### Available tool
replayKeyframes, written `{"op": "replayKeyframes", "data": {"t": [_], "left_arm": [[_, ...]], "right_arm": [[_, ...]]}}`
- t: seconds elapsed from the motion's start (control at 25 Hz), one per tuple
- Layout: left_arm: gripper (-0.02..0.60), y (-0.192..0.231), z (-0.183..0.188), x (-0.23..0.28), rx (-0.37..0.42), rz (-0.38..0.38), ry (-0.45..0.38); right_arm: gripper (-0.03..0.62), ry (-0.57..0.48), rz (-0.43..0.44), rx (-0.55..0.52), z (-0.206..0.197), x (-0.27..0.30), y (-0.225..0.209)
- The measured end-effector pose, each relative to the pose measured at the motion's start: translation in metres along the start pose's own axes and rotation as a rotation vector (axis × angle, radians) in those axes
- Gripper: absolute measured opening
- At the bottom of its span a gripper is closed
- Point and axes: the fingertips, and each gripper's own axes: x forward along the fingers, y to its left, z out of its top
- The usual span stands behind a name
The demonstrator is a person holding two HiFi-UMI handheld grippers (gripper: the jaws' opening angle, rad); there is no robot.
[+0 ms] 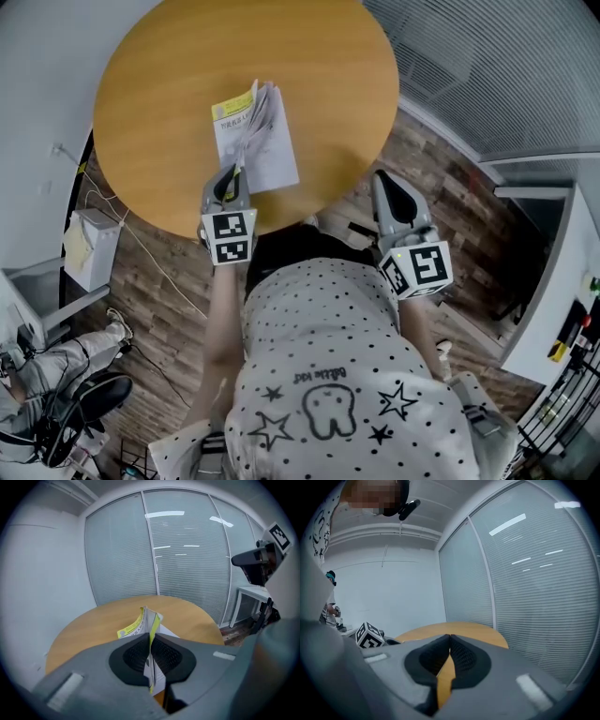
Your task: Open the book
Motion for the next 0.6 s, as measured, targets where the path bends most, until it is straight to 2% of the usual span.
{"op": "replayKeyframes", "data": {"t": [0.6], "left_arm": [[0.017, 0.025, -0.002, -0.013, -0.071, 0.1, -0.035]], "right_arm": [[0.005, -0.011, 0.029, 0.001, 0.005, 0.009, 0.003]]}}
